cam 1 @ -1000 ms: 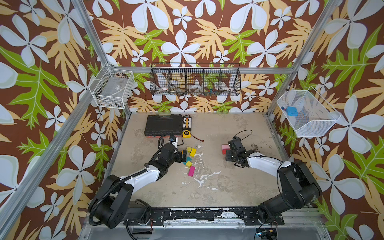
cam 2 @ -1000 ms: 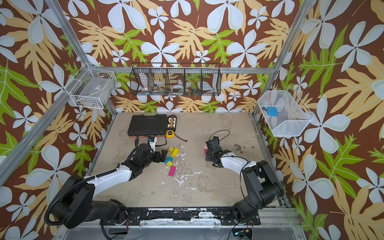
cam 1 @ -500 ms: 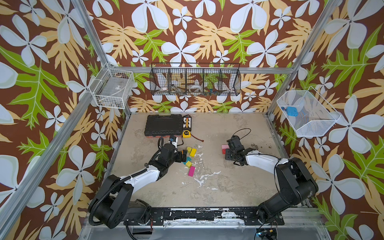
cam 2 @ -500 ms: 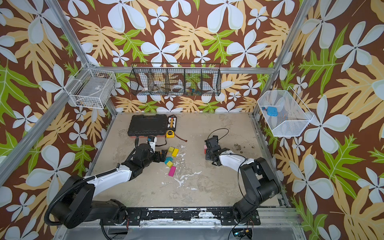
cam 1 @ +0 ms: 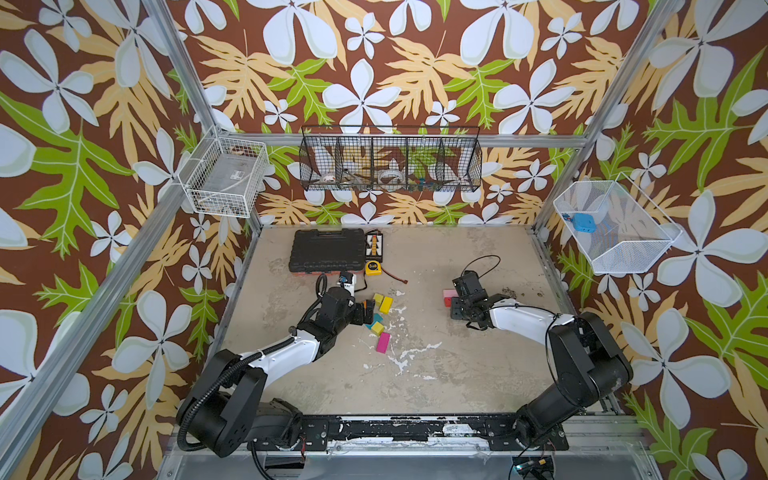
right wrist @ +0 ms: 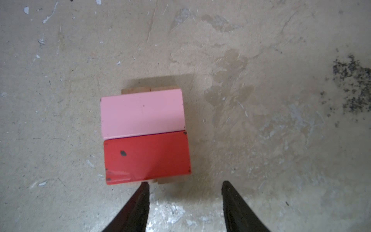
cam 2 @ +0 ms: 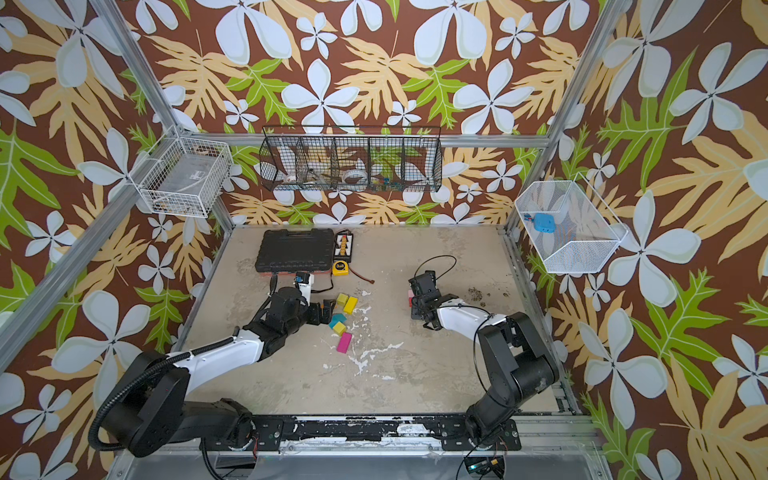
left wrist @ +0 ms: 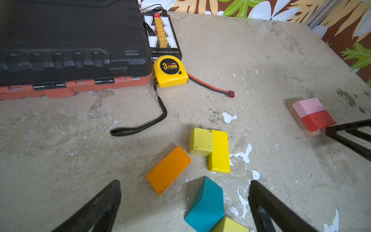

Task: Build the wood block tower

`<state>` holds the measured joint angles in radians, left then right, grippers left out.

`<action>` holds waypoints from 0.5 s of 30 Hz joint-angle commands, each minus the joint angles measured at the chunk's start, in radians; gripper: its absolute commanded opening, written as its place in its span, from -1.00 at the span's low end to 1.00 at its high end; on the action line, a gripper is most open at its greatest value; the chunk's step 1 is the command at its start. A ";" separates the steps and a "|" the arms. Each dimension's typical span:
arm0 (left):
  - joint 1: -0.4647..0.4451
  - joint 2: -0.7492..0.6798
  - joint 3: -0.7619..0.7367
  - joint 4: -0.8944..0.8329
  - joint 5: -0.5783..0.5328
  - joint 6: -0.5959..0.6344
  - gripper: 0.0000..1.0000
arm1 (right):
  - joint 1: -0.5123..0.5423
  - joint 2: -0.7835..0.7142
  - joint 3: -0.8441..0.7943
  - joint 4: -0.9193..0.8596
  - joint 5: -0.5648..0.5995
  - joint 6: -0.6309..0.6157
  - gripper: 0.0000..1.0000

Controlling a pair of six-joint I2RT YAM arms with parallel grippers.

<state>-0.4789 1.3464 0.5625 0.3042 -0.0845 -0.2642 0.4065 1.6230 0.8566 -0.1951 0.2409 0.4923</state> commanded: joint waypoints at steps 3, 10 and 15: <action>0.000 0.003 0.005 0.024 0.001 0.002 1.00 | -0.001 -0.003 -0.001 -0.004 0.008 -0.004 0.16; 0.000 -0.002 0.002 0.024 0.000 0.001 1.00 | 0.001 -0.014 -0.006 -0.008 0.006 0.001 0.10; 0.000 -0.094 -0.059 0.061 -0.044 -0.009 1.00 | 0.063 -0.168 -0.049 -0.026 0.094 0.046 0.22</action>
<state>-0.4789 1.2964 0.5320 0.3153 -0.0906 -0.2657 0.4412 1.5169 0.8154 -0.2146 0.2691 0.5014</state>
